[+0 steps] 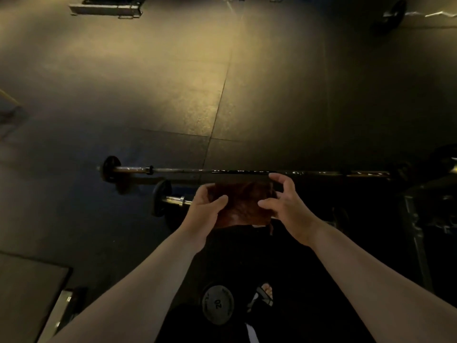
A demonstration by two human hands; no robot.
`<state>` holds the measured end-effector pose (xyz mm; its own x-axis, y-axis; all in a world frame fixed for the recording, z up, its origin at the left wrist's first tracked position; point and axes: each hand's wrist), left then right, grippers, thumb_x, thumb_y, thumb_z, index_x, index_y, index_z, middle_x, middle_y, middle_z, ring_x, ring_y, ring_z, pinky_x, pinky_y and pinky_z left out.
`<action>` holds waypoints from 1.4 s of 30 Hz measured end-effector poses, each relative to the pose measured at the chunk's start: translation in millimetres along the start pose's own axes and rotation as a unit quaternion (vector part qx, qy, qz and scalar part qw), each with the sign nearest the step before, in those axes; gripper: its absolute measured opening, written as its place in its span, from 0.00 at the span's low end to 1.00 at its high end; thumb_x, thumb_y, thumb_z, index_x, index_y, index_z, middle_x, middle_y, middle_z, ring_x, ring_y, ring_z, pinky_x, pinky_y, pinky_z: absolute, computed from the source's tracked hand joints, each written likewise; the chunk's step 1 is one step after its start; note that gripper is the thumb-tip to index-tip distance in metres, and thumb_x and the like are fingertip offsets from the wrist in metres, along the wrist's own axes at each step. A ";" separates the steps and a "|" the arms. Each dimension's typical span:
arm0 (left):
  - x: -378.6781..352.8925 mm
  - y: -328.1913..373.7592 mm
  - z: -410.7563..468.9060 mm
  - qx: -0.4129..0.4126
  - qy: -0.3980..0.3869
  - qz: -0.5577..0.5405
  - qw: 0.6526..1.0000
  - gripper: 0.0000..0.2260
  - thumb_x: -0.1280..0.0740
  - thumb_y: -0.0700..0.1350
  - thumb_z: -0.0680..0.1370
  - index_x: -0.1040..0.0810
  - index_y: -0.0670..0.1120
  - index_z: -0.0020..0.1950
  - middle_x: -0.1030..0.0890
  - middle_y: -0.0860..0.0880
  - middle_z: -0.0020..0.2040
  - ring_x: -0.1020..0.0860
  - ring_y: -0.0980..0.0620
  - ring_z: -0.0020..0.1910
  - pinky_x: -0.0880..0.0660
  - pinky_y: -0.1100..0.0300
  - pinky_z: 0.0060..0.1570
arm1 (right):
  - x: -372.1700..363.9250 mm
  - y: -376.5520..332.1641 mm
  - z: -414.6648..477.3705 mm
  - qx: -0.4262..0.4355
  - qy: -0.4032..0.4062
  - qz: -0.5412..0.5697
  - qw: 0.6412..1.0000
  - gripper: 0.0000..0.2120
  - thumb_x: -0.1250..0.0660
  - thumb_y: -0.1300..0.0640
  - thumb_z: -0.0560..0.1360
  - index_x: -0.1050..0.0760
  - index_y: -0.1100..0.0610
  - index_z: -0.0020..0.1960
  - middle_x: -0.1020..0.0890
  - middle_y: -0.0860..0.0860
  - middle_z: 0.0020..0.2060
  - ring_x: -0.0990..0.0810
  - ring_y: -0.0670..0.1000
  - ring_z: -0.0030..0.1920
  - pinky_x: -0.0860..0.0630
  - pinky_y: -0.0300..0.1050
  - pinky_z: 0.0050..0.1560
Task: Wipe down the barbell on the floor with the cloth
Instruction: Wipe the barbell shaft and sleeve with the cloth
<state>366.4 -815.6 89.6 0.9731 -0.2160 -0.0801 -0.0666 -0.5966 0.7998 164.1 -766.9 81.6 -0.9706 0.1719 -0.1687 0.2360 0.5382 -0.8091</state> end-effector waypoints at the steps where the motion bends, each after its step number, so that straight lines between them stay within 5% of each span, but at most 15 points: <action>1: -0.1 2.1 7.4 -0.017 -0.003 -0.013 1.000 0.18 0.33 0.41 0.80 0.28 0.60 0.65 0.18 0.49 0.58 0.18 0.48 0.54 0.20 0.46 0.54 | 2.8 -2.8 6.0 0.003 -0.014 -0.019 1.000 0.30 0.29 0.65 0.75 0.35 0.43 0.69 0.23 0.57 0.62 0.18 0.61 0.58 0.16 0.56 0.50; 3: 0.9 7.9 21.4 -0.042 -0.025 0.007 0.999 0.25 0.34 0.37 0.80 0.30 0.65 0.67 0.19 0.50 0.58 0.19 0.49 0.56 0.20 0.47 0.54 | 6.3 -6.2 19.6 0.013 -0.032 -0.095 0.995 0.28 0.27 0.66 0.74 0.29 0.44 0.68 0.26 0.53 0.64 0.22 0.59 0.62 0.16 0.56 0.52; 5: 3.7 13.2 36.4 -0.085 -0.037 0.162 0.982 0.24 0.34 0.36 0.79 0.28 0.62 0.67 0.22 0.53 0.60 0.22 0.53 0.59 0.22 0.53 0.58 | 6.4 -8.0 32.0 0.033 -0.019 -0.181 0.983 0.27 0.28 0.65 0.75 0.28 0.44 0.69 0.28 0.48 0.64 0.24 0.57 0.64 0.16 0.54 0.52; 9: 11.1 19.5 70.4 -0.179 -0.008 0.340 0.923 0.17 0.30 0.40 0.78 0.24 0.55 0.63 0.21 0.59 0.55 0.22 0.62 0.55 0.24 0.63 0.58 | -1.0 -11.9 56.3 0.126 0.098 -0.353 0.922 0.19 0.30 0.61 0.78 0.24 0.47 0.66 0.27 0.47 0.60 0.27 0.45 0.59 0.28 0.33 0.51; 13: 18.0 22.5 109.2 -0.175 0.003 0.403 0.898 0.12 0.31 0.43 0.78 0.23 0.54 0.60 0.29 0.56 0.63 0.30 0.60 0.62 0.31 0.65 0.61 | -20.0 -5.2 83.4 0.126 0.166 -0.403 0.891 0.11 0.31 0.58 0.78 0.23 0.48 0.59 0.33 0.47 0.60 0.31 0.46 0.61 0.31 0.43 0.66; 15: 23.2 20.4 126.2 -0.153 -0.028 0.444 0.882 0.12 0.32 0.44 0.79 0.25 0.53 0.61 0.32 0.55 0.65 0.32 0.56 0.65 0.34 0.62 0.64 | -28.3 3.7 97.4 0.084 0.184 -0.354 0.913 0.10 0.32 0.58 0.79 0.24 0.48 0.59 0.35 0.48 0.65 0.31 0.47 0.64 0.32 0.46 0.70; 18: 31.1 12.7 148.7 0.016 -0.157 0.346 0.925 0.09 0.37 0.46 0.82 0.27 0.53 0.62 0.20 0.52 0.54 0.18 0.55 0.49 0.21 0.62 0.47 | -50.1 26.9 119.5 0.008 0.249 -0.214 0.944 0.15 0.37 0.57 0.82 0.28 0.36 0.59 0.33 0.52 0.70 0.28 0.52 0.67 0.26 0.53 0.68; 22: 32.8 -33.7 174.3 0.124 -0.188 0.290 0.930 0.09 0.39 0.48 0.81 0.26 0.58 0.61 0.17 0.51 0.53 0.16 0.51 0.50 0.19 0.47 0.51 | -81.1 68.9 142.2 -0.220 0.277 0.136 0.925 0.27 0.45 0.47 0.85 0.52 0.30 0.77 0.29 0.56 0.69 0.23 0.62 0.62 0.18 0.60 0.53; 24: 32.1 -57.3 182.3 0.142 -0.190 0.308 0.921 0.10 0.39 0.49 0.81 0.27 0.65 0.56 0.17 0.54 0.51 0.17 0.54 0.50 0.21 0.47 0.54 | -84.1 93.5 157.2 -0.276 0.253 0.299 0.878 0.25 0.43 0.47 0.85 0.46 0.33 0.78 0.25 0.58 0.62 0.20 0.63 0.55 0.17 0.62 0.50; 26: 31.4 -78.6 194.2 0.161 -0.171 0.313 0.920 0.11 0.40 0.46 0.82 0.28 0.62 0.58 0.18 0.52 0.52 0.18 0.54 0.50 0.19 0.49 0.53 | -80.3 121.2 172.5 -0.283 0.238 0.332 0.868 0.17 0.42 0.49 0.84 0.34 0.39 0.72 0.24 0.58 0.61 0.20 0.63 0.56 0.18 0.63 0.54; 29: 24.4 -116.8 224.3 0.168 -0.164 0.320 0.918 0.11 0.39 0.43 0.83 0.29 0.57 0.62 0.20 0.51 0.50 0.18 0.54 0.45 0.18 0.62 0.42 | -57.5 169.2 207.1 -0.240 0.264 0.168 0.919 0.13 0.40 0.52 0.84 0.26 0.37 0.63 0.26 0.50 0.66 0.24 0.54 0.62 0.23 0.56 0.62; 32: 13.3 -168.0 270.2 0.152 -0.162 0.387 0.895 0.11 0.38 0.42 0.81 0.29 0.53 0.62 0.23 0.54 0.46 0.23 0.59 0.41 0.30 0.71 0.29 | -18.8 214.5 251.0 -0.184 0.252 -0.028 0.950 0.14 0.37 0.57 0.82 0.23 0.42 0.63 0.29 0.46 0.65 0.28 0.47 0.63 0.28 0.45 0.65; 35: -2.1 -231.5 329.4 0.141 -0.178 0.410 0.883 0.12 0.38 0.40 0.80 0.27 0.47 0.64 0.23 0.53 0.49 0.25 0.60 0.42 0.31 0.68 0.35 | 28.4 275.7 307.4 -0.149 0.220 -0.204 0.942 0.14 0.35 0.60 0.81 0.22 0.49 0.64 0.30 0.50 0.68 0.27 0.49 0.65 0.32 0.37 0.63; 38: -18.9 -292.3 390.0 0.122 -0.187 0.426 0.877 0.14 0.39 0.40 0.80 0.27 0.48 0.65 0.24 0.54 0.53 0.26 0.61 0.43 0.31 0.68 0.39 | 77.3 328.6 365.3 -0.138 0.191 -0.291 0.927 0.15 0.36 0.61 0.81 0.24 0.53 0.67 0.34 0.50 0.72 0.29 0.52 0.69 0.34 0.40 0.69; 42: -35.1 -378.2 469.6 0.007 -0.160 0.487 0.859 0.17 0.41 0.44 0.82 0.28 0.48 0.71 0.26 0.49 0.66 0.25 0.51 0.60 0.29 0.59 0.61 | 140.9 390.7 445.0 -0.115 0.139 -0.359 0.916 0.17 0.38 0.59 0.83 0.26 0.55 0.70 0.37 0.51 0.73 0.30 0.53 0.71 0.39 0.39 0.69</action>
<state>253.9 -945.3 -489.5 0.3448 -0.8174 0.4614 -0.8192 -0.0222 0.5730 98.1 -899.5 -508.8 -0.8368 -0.1080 0.5367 -0.4236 0.7488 -0.5098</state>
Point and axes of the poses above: each hand's wrist, its own z-axis towards the middle knuckle, its own x-axis out of the back of the hand, y = z × x
